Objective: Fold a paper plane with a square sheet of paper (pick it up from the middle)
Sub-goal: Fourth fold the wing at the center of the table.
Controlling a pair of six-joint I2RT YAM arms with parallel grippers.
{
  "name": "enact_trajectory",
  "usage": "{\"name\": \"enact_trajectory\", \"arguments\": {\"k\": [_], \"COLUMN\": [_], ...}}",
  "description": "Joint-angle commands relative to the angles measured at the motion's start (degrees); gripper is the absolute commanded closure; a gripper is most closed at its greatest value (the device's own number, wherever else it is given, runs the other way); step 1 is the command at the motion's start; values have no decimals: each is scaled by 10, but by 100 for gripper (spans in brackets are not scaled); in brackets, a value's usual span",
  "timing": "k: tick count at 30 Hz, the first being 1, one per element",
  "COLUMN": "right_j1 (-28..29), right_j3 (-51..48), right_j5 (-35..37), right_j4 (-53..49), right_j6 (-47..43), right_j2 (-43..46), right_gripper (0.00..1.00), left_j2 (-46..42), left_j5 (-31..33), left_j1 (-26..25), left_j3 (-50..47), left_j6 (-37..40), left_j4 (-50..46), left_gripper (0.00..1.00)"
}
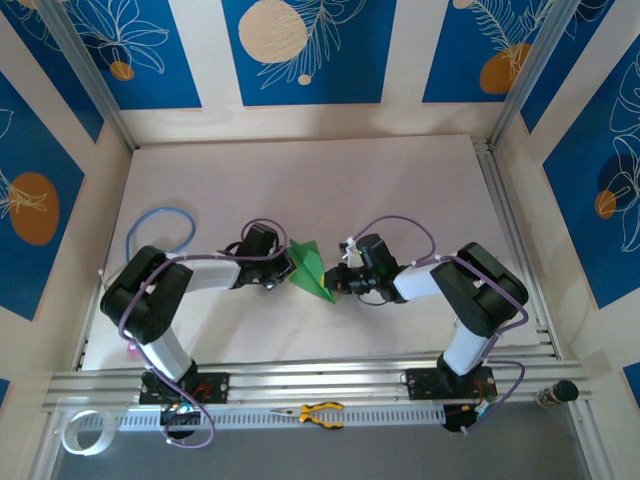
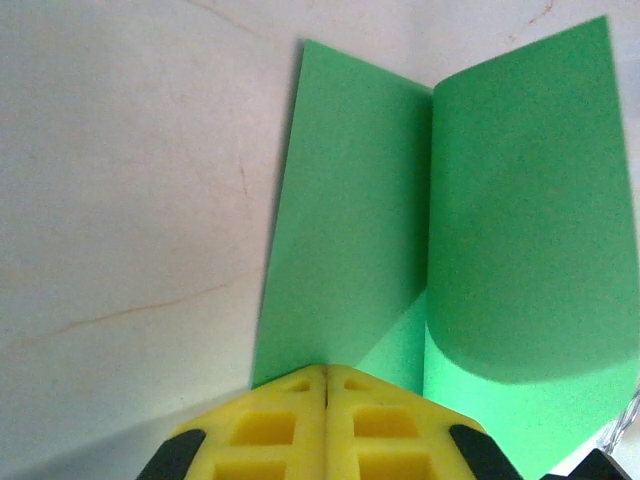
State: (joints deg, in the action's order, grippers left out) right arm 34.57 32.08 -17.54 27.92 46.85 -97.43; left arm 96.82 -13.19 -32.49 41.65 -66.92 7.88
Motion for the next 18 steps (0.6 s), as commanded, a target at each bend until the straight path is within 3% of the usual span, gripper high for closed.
{"name": "enact_trajectory", "arguments": {"k": [1, 18], "right_j1": [-6, -18], "right_j3": [0, 14], "right_j5": [-30, -66], "right_j4": [0, -2], "right_j6": [2, -4], "right_j2": [-12, -34], "right_gripper": [100, 100], "left_j2": [0, 9], "left_j5": [26, 33], "left_j1": [-3, -3], "left_j3": [1, 17], "left_j6": [19, 33], "left_j4": [-63, -82], "left_gripper": [98, 98]}}
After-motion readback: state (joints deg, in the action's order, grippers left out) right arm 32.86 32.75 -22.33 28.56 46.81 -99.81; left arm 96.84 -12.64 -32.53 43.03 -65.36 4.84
